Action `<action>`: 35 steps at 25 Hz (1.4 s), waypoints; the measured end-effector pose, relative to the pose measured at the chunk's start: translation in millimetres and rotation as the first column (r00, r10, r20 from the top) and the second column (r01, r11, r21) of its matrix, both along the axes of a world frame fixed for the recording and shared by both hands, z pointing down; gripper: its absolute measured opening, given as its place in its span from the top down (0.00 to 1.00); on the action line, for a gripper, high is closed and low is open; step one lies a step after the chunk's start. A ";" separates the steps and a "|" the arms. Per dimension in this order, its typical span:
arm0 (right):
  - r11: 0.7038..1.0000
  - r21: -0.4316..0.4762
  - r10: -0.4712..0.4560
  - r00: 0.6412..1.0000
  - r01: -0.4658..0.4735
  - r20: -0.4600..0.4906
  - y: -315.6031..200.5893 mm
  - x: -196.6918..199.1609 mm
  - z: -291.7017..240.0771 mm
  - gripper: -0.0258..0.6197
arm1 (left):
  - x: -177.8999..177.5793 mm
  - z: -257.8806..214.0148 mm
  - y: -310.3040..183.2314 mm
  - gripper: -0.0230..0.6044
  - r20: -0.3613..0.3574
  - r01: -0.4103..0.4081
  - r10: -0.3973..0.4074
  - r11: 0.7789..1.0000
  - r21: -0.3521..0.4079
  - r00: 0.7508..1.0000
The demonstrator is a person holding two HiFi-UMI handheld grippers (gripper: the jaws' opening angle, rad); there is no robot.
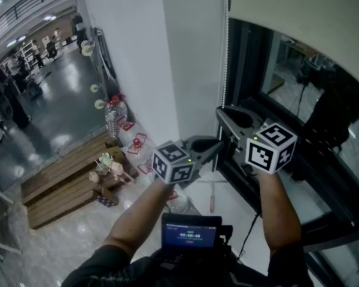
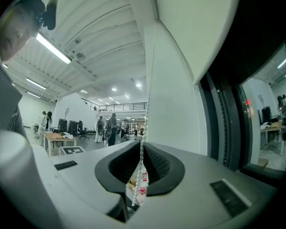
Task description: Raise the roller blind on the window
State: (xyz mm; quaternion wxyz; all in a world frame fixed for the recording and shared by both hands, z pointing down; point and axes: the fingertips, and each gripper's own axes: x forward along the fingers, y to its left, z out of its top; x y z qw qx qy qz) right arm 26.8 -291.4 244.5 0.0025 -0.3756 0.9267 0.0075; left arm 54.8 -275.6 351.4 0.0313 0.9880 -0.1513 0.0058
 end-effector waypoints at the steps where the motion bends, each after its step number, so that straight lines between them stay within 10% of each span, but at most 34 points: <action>1: 1.000 0.000 0.001 1.000 -0.001 0.005 -1.2 1.4 0.4 0.94 | 0.6 0.4 -0.9 0.96 0.000 0.003 -0.003 1.000 0.001 1.000; 35: 0.981 -0.188 0.063 0.996 -0.052 0.057 -13.4 20.3 127.0 0.94 | -2.1 123.7 -8.2 0.89 0.207 0.007 0.015 0.994 -0.108 0.978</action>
